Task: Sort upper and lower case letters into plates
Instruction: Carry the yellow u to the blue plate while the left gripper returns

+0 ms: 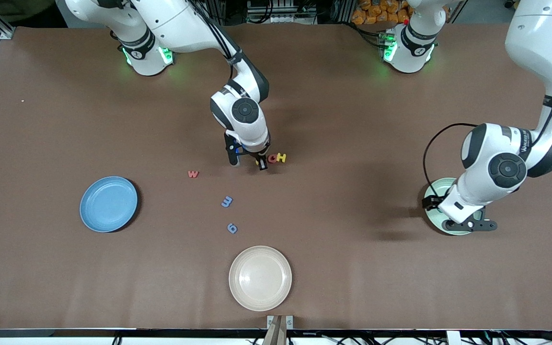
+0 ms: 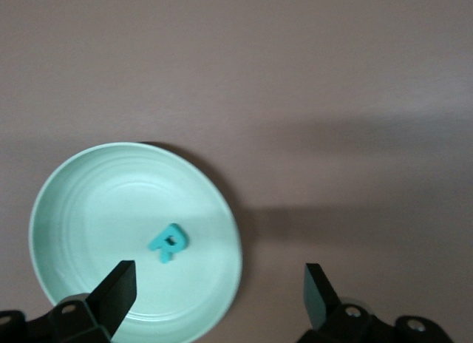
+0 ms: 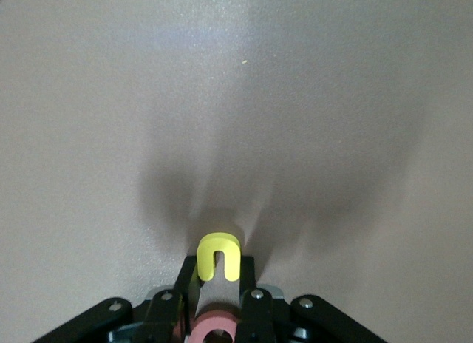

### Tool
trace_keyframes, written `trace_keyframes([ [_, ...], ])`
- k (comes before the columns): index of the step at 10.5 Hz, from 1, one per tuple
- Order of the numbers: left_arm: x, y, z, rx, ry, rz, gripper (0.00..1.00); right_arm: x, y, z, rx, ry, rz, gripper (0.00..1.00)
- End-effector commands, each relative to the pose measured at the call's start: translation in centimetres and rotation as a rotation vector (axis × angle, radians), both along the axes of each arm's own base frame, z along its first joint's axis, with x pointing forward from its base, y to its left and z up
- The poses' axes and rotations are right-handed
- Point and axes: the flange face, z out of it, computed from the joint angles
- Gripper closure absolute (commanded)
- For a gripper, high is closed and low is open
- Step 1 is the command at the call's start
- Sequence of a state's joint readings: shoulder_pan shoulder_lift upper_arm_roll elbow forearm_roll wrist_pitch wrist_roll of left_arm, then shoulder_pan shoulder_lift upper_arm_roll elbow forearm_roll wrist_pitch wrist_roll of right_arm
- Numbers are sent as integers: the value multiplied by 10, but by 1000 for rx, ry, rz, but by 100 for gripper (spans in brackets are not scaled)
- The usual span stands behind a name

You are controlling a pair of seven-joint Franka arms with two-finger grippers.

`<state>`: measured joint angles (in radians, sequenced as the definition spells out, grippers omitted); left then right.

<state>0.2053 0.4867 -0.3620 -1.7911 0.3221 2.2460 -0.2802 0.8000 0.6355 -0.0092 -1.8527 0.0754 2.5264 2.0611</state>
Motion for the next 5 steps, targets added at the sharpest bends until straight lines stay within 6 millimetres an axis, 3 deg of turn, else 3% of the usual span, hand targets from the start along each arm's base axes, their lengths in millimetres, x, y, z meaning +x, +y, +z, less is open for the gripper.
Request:
trace_keyframes([
  [1, -13, -53, 29, -41, -12, 22, 0, 7, -12, -2, -13, 0, -31, 100],
  [3, -28, -114, 39, -58, -31, 81, 0, 27, -27, 10, -18, -29, -42, 100],
  [5, -37, -150, 43, -71, -44, 152, 0, 51, -48, 25, -34, -57, -32, 100],
])
